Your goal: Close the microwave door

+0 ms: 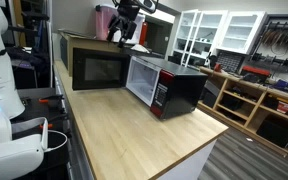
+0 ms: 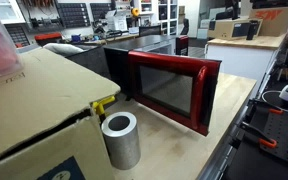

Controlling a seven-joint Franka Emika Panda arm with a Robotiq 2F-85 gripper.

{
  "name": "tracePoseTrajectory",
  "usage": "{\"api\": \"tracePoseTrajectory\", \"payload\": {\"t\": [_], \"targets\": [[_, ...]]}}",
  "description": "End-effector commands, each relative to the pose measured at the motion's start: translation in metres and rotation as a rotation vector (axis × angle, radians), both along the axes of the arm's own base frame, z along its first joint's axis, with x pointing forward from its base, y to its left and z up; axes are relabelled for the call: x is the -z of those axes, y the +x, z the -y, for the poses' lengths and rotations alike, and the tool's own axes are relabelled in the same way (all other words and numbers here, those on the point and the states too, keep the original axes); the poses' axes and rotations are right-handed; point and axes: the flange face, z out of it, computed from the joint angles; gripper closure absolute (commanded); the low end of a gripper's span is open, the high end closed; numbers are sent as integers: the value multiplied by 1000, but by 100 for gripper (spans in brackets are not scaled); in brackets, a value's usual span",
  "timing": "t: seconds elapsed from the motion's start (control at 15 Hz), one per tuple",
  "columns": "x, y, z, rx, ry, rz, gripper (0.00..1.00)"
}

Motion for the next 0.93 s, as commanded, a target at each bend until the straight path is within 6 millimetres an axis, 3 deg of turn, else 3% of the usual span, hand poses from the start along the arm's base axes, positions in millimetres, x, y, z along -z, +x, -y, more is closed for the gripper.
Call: {"api": "tracePoseTrajectory", "payload": {"t": [0.0,0.4,0.87], "targets": [[0,0,0,0,0,-1,0],[-11,15,-38,-22,-61,42,0],[-21,40,-115,-53,-107,113,0]]}}
